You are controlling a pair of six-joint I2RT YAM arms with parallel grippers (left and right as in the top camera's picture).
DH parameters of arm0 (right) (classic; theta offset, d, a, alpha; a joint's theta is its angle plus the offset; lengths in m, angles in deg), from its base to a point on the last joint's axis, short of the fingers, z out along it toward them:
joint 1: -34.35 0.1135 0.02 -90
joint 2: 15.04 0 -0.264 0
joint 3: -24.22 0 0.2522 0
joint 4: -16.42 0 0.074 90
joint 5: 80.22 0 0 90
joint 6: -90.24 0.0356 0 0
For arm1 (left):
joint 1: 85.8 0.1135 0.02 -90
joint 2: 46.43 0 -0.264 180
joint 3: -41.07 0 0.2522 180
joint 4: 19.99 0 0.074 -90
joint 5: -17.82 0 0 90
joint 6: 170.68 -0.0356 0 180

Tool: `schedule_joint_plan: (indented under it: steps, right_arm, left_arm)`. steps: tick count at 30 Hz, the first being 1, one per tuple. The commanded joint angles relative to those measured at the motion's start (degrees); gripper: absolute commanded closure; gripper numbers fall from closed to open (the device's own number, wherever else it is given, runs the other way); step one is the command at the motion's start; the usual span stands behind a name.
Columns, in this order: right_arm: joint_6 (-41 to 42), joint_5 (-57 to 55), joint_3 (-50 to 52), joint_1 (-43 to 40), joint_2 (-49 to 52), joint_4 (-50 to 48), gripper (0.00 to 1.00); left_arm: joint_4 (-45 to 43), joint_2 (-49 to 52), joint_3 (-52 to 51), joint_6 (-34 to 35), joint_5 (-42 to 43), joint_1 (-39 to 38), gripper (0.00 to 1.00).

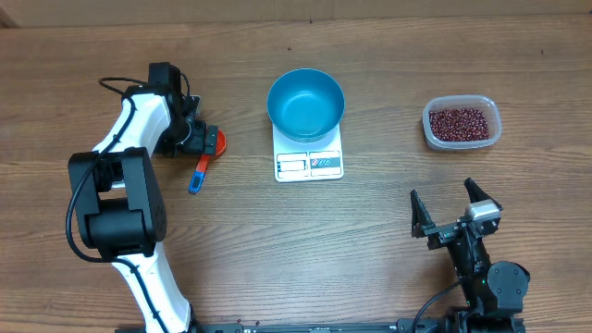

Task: Scoop item into bowl and weigh 150g on scale
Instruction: 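Lower the left gripper and grasp the red scoop's cup rim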

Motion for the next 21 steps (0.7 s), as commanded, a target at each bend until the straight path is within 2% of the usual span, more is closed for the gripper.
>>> schedule_joint_plan:
  steps: [1, 3, 9, 15, 21]
  right_arm:
    - [-0.1, 0.0, 0.6, -0.4, -0.7, -0.3, 0.00]
    - [-0.1, 0.0, 0.6, -0.4, -0.7, -0.3, 0.00]
    - [-0.1, 0.0, 0.6, -0.4, -0.7, -0.3, 0.00]
    - [-0.1, 0.0, 0.6, -0.4, -0.7, -0.3, 0.00]
    - [-0.1, 0.0, 0.6, -0.4, -0.7, -0.3, 0.00]
  left_arm:
    - [0.0, 1.2, -0.5, -0.9, -1.1, 0.0, 0.23]
    - [-0.1, 1.2, -0.5, -0.9, -1.1, 0.0, 0.41]
    - [-0.2, 1.2, -0.5, -0.9, -1.1, 0.0, 0.60]
    - [-0.2, 1.2, -0.5, -0.9, -1.1, 0.0, 0.94]
    - [-0.4, 1.2, -0.5, -0.8, -1.1, 0.0, 0.96]
